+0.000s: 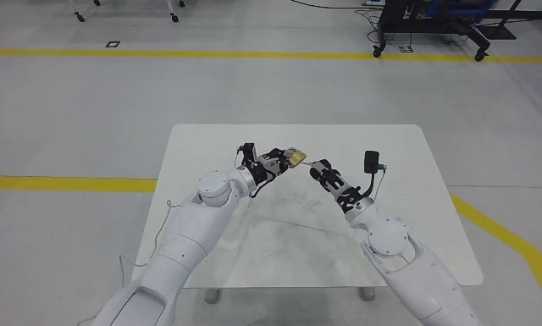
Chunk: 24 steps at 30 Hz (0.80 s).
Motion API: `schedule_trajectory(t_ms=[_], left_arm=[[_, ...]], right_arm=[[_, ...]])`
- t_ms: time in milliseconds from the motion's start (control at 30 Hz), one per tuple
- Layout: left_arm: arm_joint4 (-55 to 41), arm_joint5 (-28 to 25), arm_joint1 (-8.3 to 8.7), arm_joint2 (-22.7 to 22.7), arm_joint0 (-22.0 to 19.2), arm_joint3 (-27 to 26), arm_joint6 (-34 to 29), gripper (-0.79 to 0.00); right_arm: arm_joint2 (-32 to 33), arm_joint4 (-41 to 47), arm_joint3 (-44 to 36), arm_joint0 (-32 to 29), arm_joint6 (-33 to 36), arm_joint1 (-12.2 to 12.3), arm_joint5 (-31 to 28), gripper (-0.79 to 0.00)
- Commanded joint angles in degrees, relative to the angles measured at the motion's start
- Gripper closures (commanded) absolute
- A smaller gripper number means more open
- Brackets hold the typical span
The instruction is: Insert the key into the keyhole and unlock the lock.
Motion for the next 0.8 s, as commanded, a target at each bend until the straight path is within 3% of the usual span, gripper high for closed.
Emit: schedule_trajectory(t_ms=[0,767], left_arm=[[0.3,0.3,0.0,-0.1,0.0,-0.1,0.3,0.0],[1.2,0.9,-0.37,-0.2,-0.1,0.1,0.3,0.0]], right_arm=[[0.1,0.1,0.1,0.1,0.1,-0.1,0.1,0.0],[-0.8,-1.1,0.9,1.3,-1.1,-1.9,2.3,0.0]])
